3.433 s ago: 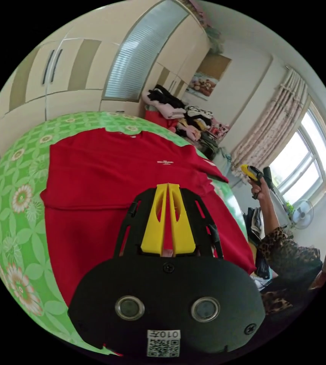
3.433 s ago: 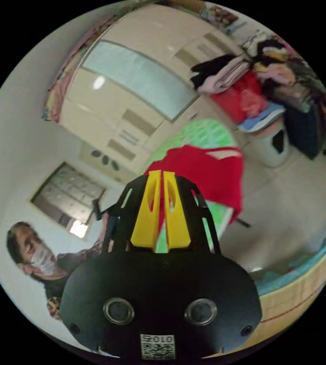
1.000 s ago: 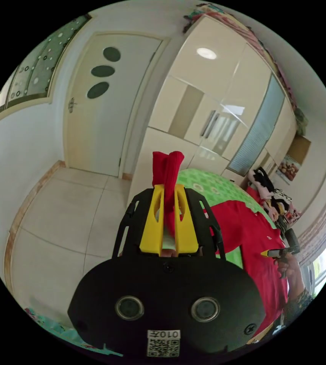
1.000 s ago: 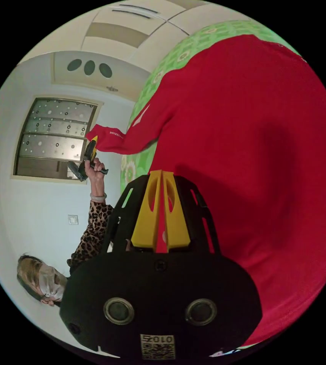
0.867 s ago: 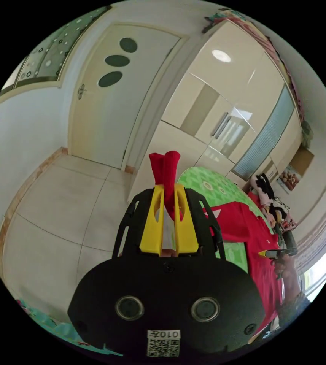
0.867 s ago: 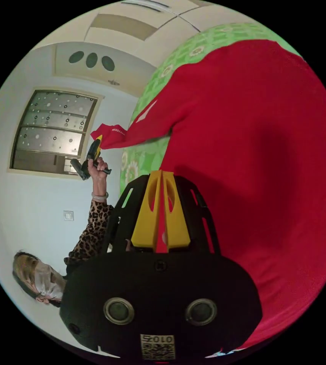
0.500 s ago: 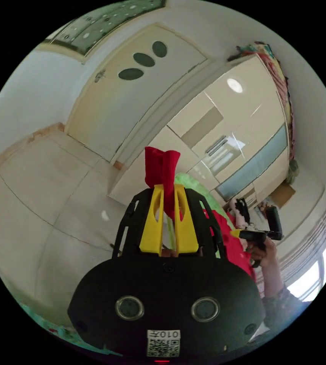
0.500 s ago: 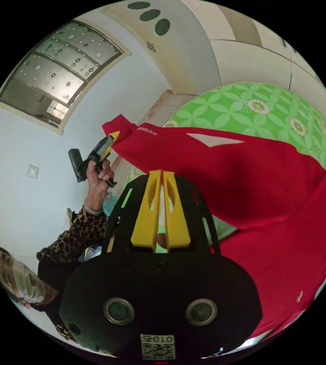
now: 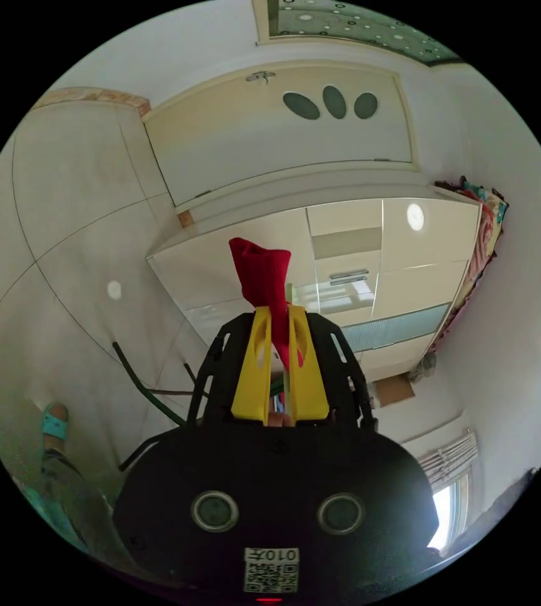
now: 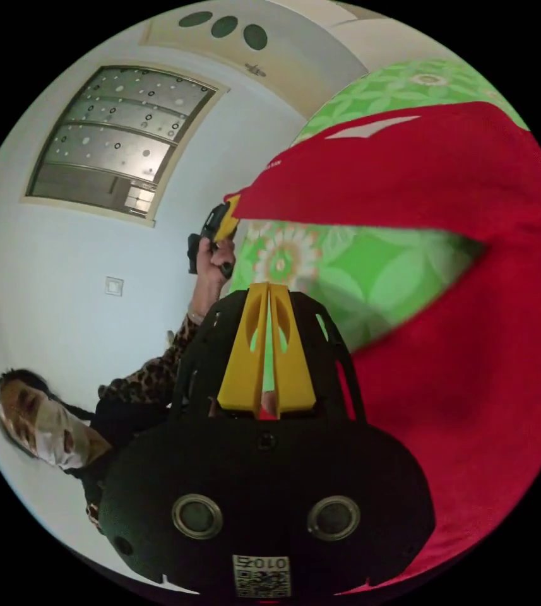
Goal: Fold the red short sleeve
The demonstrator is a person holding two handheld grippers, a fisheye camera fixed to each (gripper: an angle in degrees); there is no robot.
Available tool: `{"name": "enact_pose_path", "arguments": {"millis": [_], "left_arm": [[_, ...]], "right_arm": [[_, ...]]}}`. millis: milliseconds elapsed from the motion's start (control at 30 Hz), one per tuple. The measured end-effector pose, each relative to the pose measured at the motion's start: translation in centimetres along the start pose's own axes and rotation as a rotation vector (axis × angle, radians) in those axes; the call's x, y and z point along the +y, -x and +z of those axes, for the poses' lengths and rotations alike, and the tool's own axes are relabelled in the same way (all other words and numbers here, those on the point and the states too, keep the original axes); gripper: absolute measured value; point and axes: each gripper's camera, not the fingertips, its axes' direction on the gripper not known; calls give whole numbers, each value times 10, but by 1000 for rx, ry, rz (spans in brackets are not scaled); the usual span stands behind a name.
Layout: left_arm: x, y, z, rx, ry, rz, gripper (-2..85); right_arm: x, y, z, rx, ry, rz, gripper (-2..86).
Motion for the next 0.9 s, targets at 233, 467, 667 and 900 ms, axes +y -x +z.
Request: {"name": "enact_pose_path", "arguments": {"millis": [233, 467, 667, 900], "left_arm": [[-19, -2, -11, -7, 144, 132, 54], [-4, 55, -50, 363, 370, 175, 35], [64, 138, -106, 231, 176, -69, 6], [209, 50, -84, 222, 446, 277, 1]], "right_arm": [[438, -49, -161, 58, -417, 268, 39], [839, -60, -127, -49, -972, 517, 65], [975, -80, -46, -131, -1070, 668, 126], [986, -110, 6, -264, -1012, 606, 142]]}}
